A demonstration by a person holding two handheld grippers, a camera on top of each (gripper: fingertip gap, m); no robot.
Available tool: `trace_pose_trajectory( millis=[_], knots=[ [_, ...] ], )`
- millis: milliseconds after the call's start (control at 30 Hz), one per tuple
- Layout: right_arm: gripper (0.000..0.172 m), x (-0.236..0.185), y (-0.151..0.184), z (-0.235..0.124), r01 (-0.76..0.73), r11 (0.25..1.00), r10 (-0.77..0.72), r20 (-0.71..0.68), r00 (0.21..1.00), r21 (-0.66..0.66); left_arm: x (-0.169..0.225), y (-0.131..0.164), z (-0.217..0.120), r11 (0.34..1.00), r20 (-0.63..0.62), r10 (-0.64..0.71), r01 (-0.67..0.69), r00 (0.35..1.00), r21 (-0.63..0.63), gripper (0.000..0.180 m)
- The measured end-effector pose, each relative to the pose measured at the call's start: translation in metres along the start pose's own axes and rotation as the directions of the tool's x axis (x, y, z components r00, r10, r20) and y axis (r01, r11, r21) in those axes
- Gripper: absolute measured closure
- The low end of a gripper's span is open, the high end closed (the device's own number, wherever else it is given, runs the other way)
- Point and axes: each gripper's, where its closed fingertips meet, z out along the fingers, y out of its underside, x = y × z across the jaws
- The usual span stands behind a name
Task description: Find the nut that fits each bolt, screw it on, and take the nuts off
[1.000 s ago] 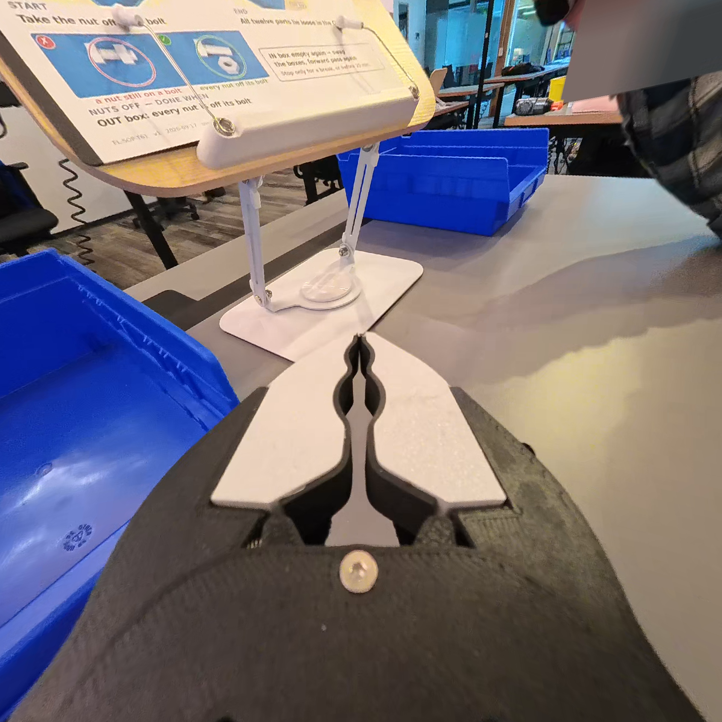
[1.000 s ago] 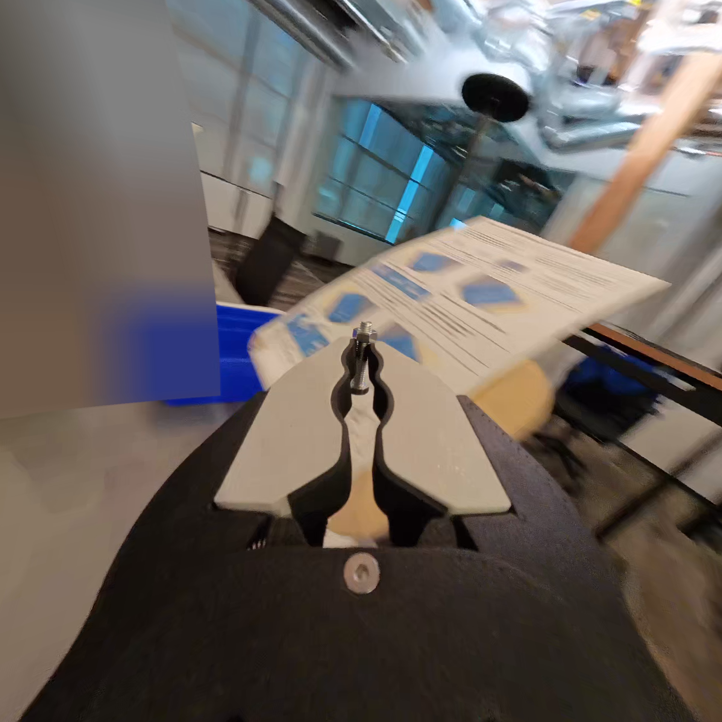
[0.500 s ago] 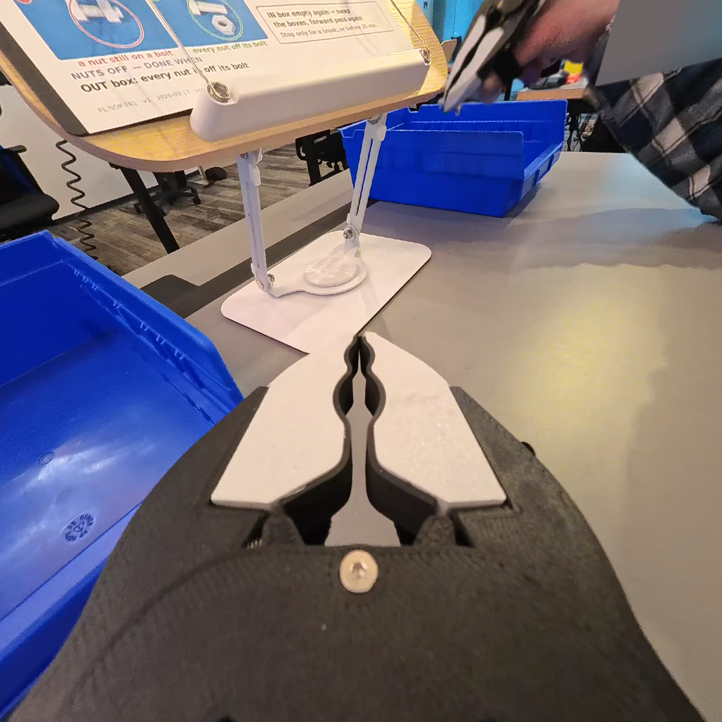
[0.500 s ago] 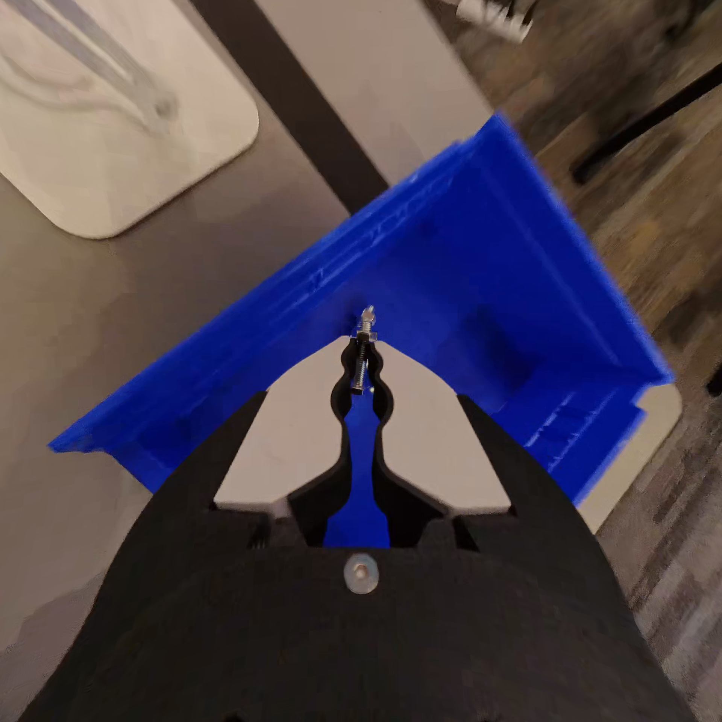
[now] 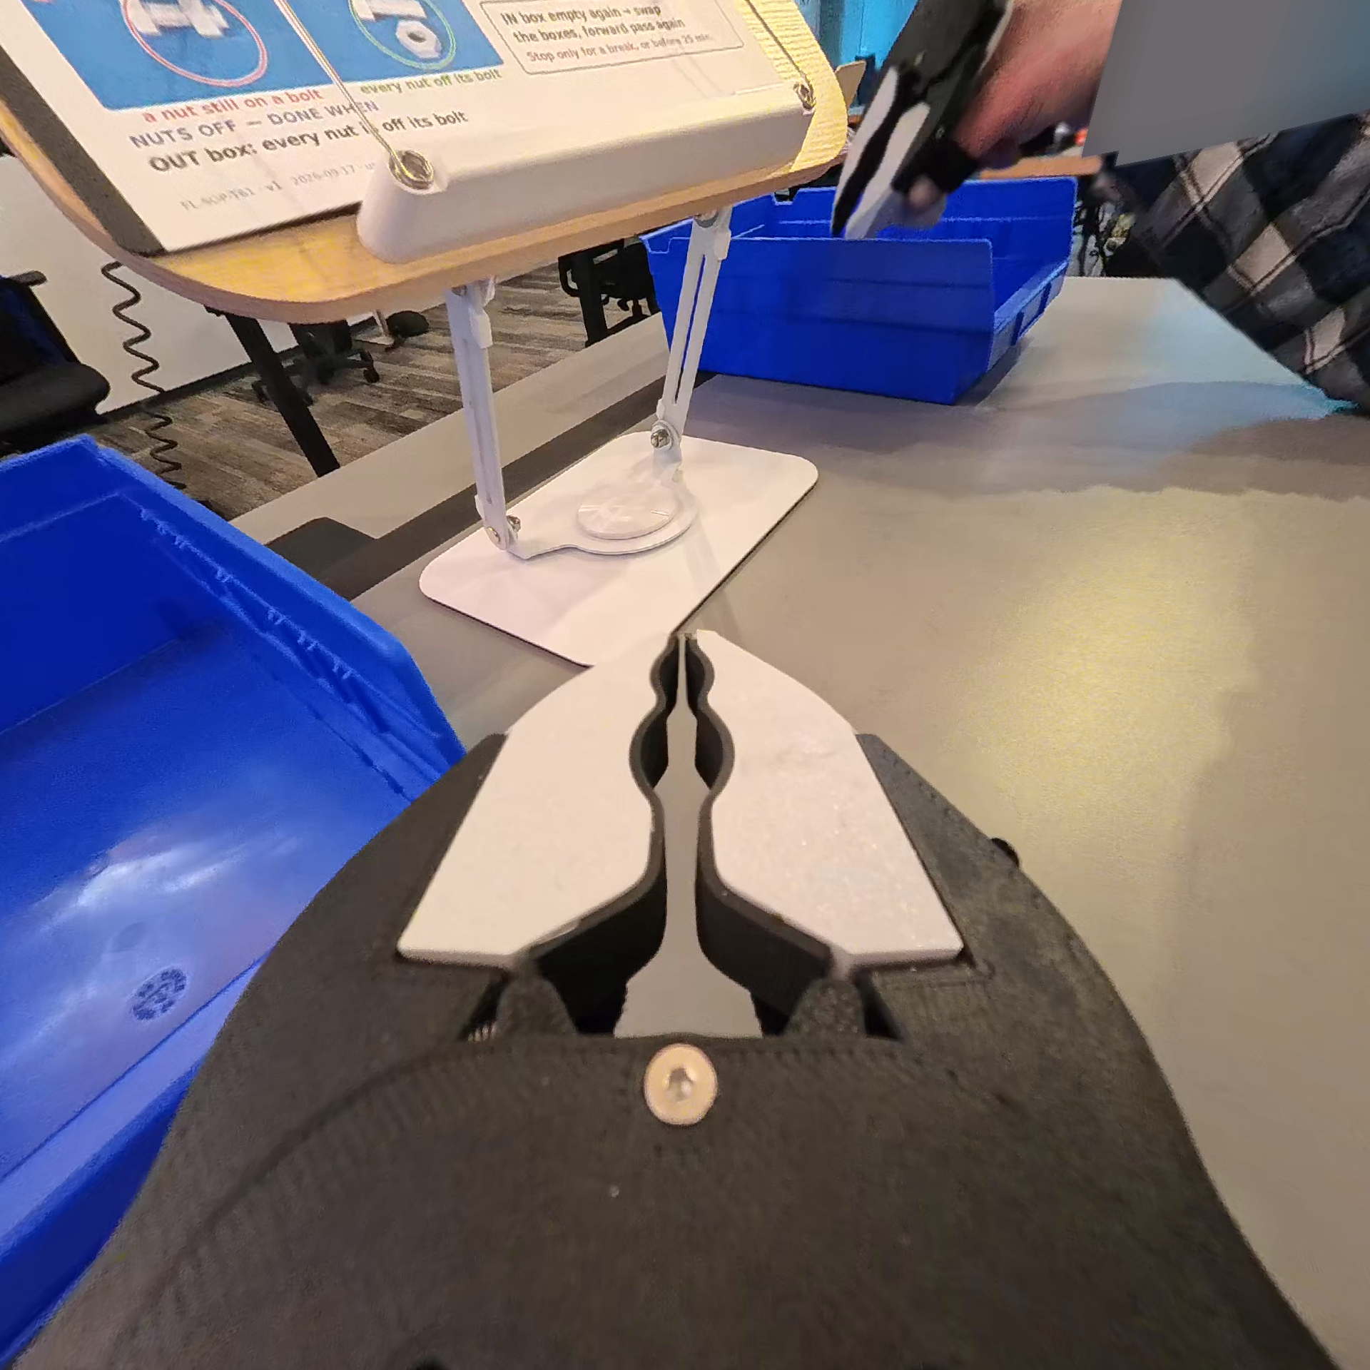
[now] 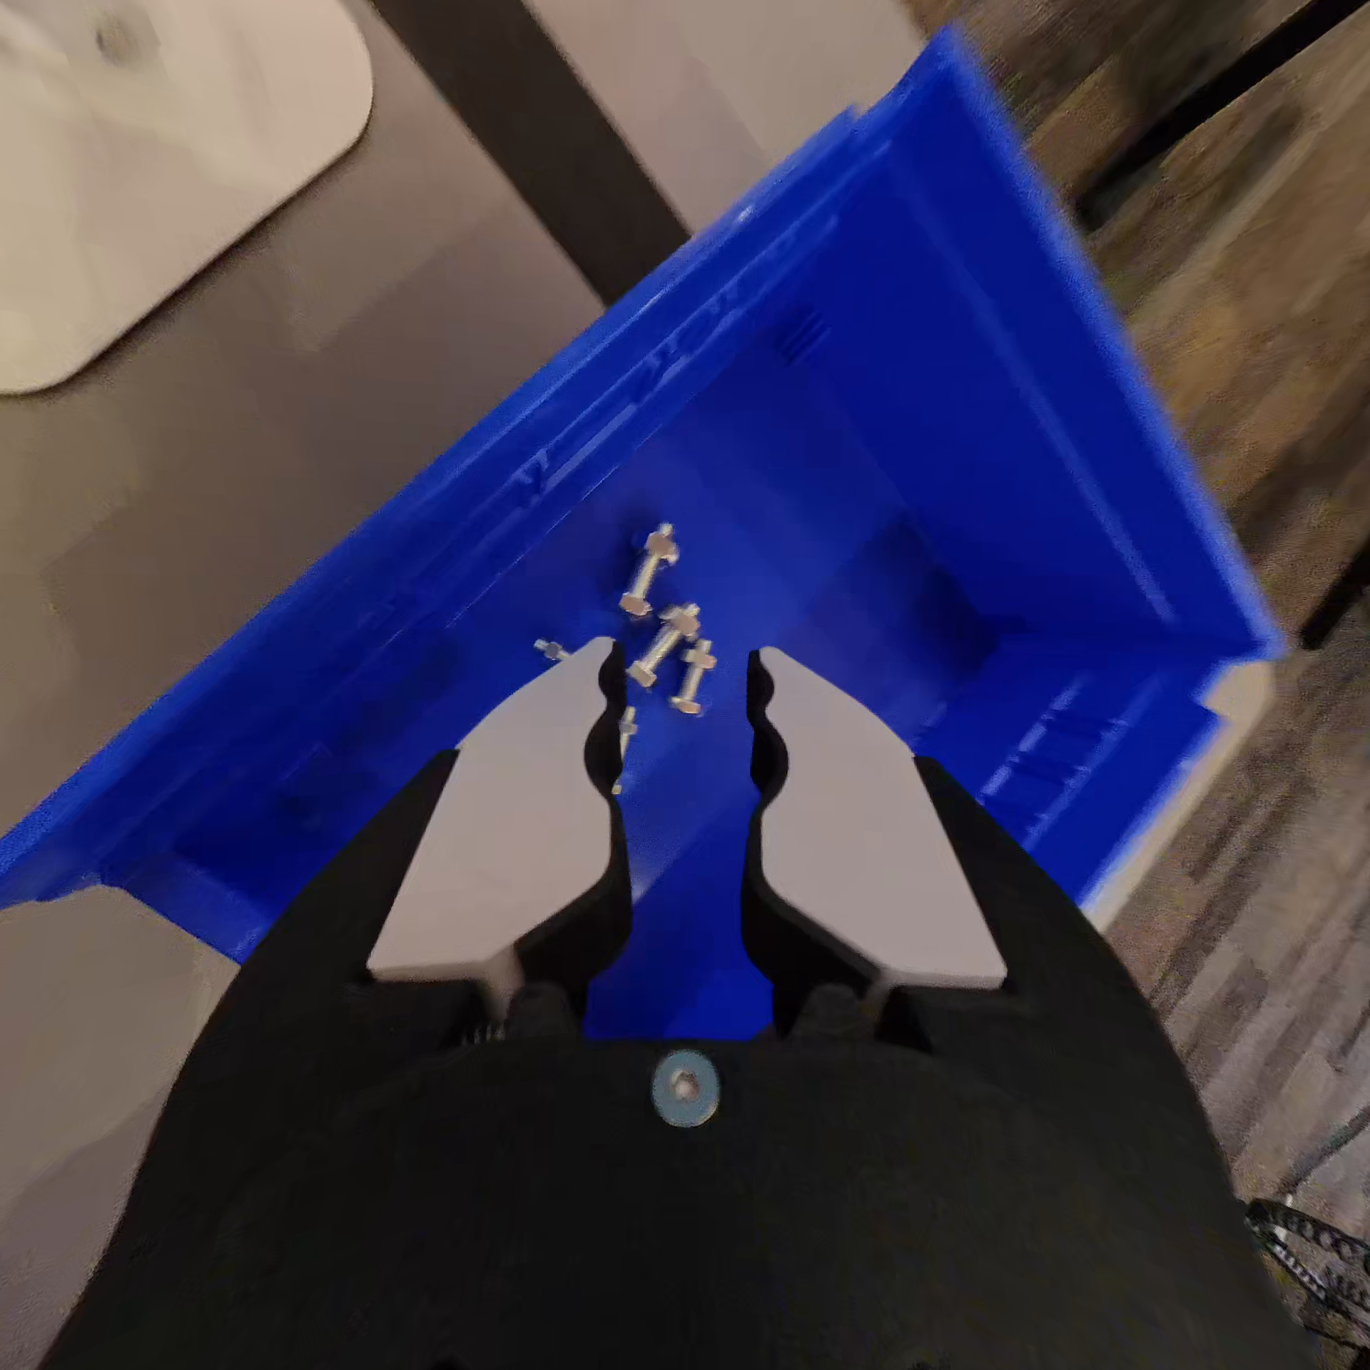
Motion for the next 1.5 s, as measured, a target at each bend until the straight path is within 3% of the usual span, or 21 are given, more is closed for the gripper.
trace_pose_trajectory(
  millis=[133, 200, 367, 500, 700, 933, 967, 1067, 1133, 1200, 1367, 1500],
  knots=[
    [0.134, 0.019, -0.016, -0.046, -0.004, 0.991, 0.022, -0.131, 0.991, 0.132, -0.014, -0.007, -0.013, 1.0, 0.084, 0.021, -0.022, 0.996, 0.015, 0.174],
    [0.129, 0.027, -0.015, -0.064, -0.014, 0.987, 0.045, -0.19, 0.981, 0.161, -0.032, -0.013, -0.029, 0.999, 0.187, 0.028, -0.034, 0.982, 0.029, 0.168],
    [0.116, 0.034, 0.005, -0.084, -0.067, 0.969, 0.132, -0.269, 0.954, 0.239, -0.094, -0.023, -0.093, 0.997, 0.495, 0.038, -0.069, 0.868, 0.044, 0.142],
    [0.106, 0.037, 0.036, -0.086, -0.104, 0.967, 0.176, -0.32, 0.931, 0.231, -0.14, -0.003, -0.128, 0.999, 0.622, -0.031, 0.03, 0.783, 0.011, 0.117],
    [0.104, 0.039, 0.075, -0.079, -0.23, 0.946, 0.29, -0.282, 0.914, 0.228, -0.176, 0.036, -0.141, 0.982, 0.685, -0.078, 0.174, 0.725, -0.073, 0.094],
    [0.109, 0.025, 0.104, -0.054, -0.309, 0.917, 0.366, -0.221, 0.904, 0.252, -0.194, 0.079, -0.126, 0.913, 0.655, -0.209, 0.385, 0.726, -0.136, 0.1],
    [0.11, 0.026, 0.107, -0.051, -0.314, 0.917, 0.369, -0.228, 0.901, 0.245, -0.192, 0.082, -0.121, 0.906, 0.631, -0.212, 0.392, 0.746, -0.159, 0.118],
    [0.12, 0.032, 0.111, -0.049, -0.32, 0.913, 0.38, -0.247, 0.891, 0.253, -0.199, 0.082, -0.123, 0.904, 0.635, -0.233, 0.405, 0.736, -0.138, 0.147],
    [0.125, 0.035, 0.112, -0.051, -0.32, 0.908, 0.388, -0.255, 0.885, 0.27, -0.2, 0.083, -0.124, 0.896, 0.623, -0.276, 0.431, 0.732, -0.11, 0.157],
    [0.135, 0.041, 0.113, -0.054, -0.33, 0.896, 0.41, -0.271, 0.871, 0.296, -0.203, 0.085, -0.123, 0.894, 0.626, -0.273, 0.432, 0.73, -0.115, 0.155],
    [0.131, 0.05, 0.111, -0.06, -0.354, 0.854, 0.467, -0.262, 0.844, 0.382, -0.202, 0.093, -0.109, 0.879, 0.595, -0.292, 0.456, 0.749, -0.142, 0.144],
    [0.125, 0.063, 0.107, -0.087, -0.231, 0.879, 0.412, -0.422, 0.807, 0.416, -0.205, 0.092, -0.109, 0.875, 0.589, -0.314, 0.468, 0.745, -0.126, 0.15]
  ],
)
